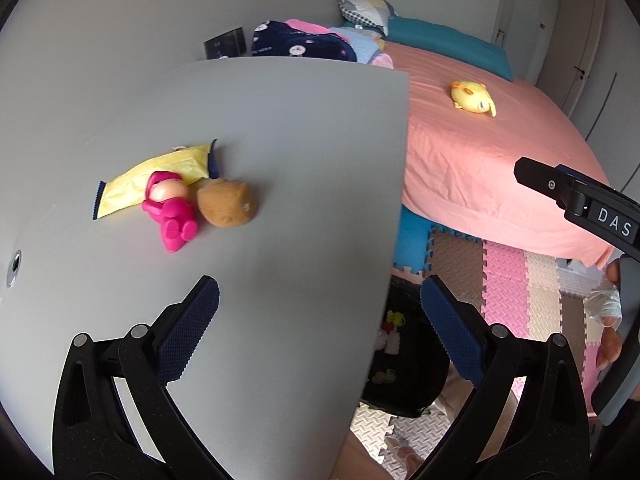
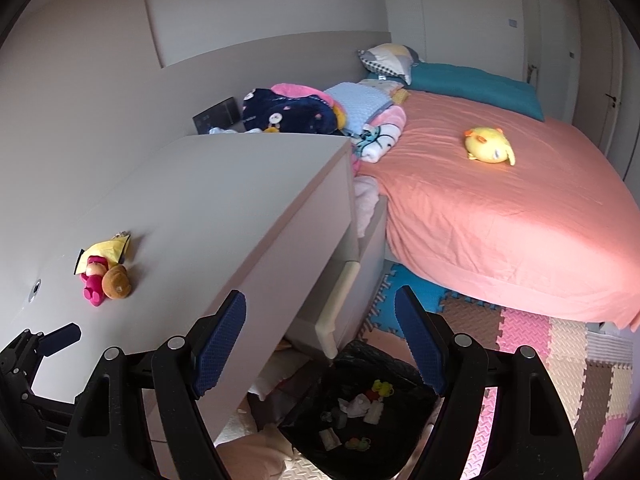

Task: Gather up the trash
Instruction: 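Move both open tools back up over the remaining items on the desk, then grasp the pink doll with the left tool while the right tool grasps the brown plush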

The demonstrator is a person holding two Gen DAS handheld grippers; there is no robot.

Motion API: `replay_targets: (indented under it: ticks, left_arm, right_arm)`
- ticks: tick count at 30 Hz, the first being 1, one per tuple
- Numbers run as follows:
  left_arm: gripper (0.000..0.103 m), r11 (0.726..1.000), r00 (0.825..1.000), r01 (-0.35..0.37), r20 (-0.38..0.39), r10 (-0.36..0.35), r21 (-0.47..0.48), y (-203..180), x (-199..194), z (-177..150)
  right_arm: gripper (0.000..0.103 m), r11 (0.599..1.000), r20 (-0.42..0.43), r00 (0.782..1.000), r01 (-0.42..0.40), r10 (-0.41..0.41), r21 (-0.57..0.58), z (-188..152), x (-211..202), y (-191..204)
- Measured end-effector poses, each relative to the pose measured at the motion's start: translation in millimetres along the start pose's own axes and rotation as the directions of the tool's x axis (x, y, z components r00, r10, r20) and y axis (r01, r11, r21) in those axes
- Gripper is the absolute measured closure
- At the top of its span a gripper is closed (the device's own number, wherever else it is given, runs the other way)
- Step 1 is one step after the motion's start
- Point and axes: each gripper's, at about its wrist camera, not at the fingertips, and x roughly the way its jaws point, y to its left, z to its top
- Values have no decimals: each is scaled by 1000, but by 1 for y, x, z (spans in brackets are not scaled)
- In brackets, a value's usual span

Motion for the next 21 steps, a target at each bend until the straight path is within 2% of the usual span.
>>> replay_targets:
  ticks: [10,17,21]
  left_arm:
    - [6,996,999,-48,12,49,-71,33,-3,8]
    - [6,983,995,-84,40,92,-161,63,-4,14]
    - [18,977,994,-97,31,104,-188,78,-1,18]
  right_arm:
    - [26,997,-25,998,-53,52,-47,6,18,29]
    - [26,993,-45,996,-80,77,-83,10,29,49]
    - [26,991,-56,995,-93,88,-92,12,35,56]
